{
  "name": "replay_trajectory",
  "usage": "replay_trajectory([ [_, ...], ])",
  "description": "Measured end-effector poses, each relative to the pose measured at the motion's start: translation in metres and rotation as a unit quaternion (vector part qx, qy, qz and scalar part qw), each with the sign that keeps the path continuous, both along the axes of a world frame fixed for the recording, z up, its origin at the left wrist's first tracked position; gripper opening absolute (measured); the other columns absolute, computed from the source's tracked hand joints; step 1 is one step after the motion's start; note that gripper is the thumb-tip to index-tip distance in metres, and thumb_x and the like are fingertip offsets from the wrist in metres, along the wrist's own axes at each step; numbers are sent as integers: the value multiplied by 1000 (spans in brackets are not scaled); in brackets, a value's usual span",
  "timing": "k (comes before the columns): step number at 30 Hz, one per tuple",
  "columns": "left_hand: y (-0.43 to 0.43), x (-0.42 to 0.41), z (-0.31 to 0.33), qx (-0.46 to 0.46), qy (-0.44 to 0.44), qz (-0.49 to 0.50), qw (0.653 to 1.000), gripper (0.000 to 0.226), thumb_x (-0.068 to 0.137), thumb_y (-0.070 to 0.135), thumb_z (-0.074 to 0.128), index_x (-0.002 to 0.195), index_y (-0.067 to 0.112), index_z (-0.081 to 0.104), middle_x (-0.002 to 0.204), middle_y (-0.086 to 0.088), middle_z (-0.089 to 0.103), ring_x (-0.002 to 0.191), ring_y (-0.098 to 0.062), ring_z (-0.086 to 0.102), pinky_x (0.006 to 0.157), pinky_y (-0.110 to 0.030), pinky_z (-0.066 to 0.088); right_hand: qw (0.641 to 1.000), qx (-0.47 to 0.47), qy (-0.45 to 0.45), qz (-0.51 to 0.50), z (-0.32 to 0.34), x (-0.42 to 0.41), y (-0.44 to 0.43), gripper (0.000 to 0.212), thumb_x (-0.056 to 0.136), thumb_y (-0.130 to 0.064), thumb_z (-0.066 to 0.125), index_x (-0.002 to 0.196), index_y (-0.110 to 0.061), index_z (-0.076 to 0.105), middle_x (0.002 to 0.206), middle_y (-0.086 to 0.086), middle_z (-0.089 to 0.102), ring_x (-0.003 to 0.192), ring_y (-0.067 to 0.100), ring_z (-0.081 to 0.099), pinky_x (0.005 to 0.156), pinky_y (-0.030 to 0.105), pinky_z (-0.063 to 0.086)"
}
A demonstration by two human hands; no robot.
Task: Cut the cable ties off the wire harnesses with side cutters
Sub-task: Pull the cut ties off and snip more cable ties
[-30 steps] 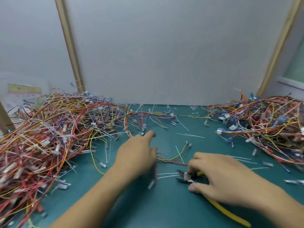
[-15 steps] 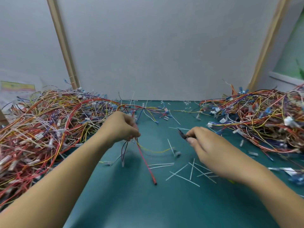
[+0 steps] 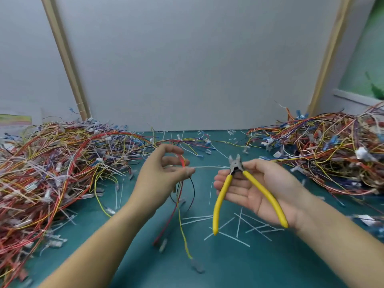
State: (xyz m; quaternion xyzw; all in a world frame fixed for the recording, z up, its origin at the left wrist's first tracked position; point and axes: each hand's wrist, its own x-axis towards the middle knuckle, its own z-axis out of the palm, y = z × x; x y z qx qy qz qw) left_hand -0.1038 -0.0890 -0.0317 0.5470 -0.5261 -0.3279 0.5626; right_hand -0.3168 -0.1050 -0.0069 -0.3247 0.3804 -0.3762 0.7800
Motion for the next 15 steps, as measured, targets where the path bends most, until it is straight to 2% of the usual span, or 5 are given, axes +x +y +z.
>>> replay_trajectory([
  [4, 3, 0, -12, -21, 61, -22, 998, 40, 77, -4, 78, 109, 14, 61, 107, -20, 64, 89, -20, 75, 77, -21, 58, 999, 29, -36, 24, -24, -5, 2, 41, 80, -14, 50, 106, 14, 66, 106, 29, 70, 93, 42, 72, 81, 55, 58],
  [7, 4, -1, -13, -24, 116, -44, 992, 38, 76, -1, 78, 110, 12, 67, 95, -18, 68, 85, -27, 75, 76, -23, 58, 998, -10, -45, 35, -27, -1, 6, 21, 87, -24, 59, 89, -5, 68, 85, 15, 66, 86, 39, 70, 87, 57, 56],
  [11, 6, -11, -17, -32, 154, -79, 984, 34, 88, -9, 62, 116, 8, 63, 80, -8, 74, 81, -27, 74, 72, -25, 58, 980, -176, 95, 4, -24, 6, 14, 21, 78, -31, 80, 79, -15, 67, 74, 6, 56, 63, 21, 57, 65, 39, 57],
  [13, 6, -11, -17, -32, 137, -66, 988, 31, 89, -7, 61, 113, 12, 66, 83, -11, 75, 73, -20, 71, 67, -23, 56, 927, -266, 264, 27, -20, 2, 16, 22, 83, -37, 72, 76, -18, 64, 68, -2, 58, 59, 15, 55, 62, 34, 53],
  [15, 4, -7, -17, -25, 112, -29, 993, 27, 87, -1, 64, 107, 18, 69, 82, -9, 74, 68, -11, 63, 64, -22, 50, 810, -373, 446, 74, -17, -7, 16, 19, 88, -41, 55, 85, -23, 59, 67, -11, 59, 59, 7, 53, 62, 28, 48],
])
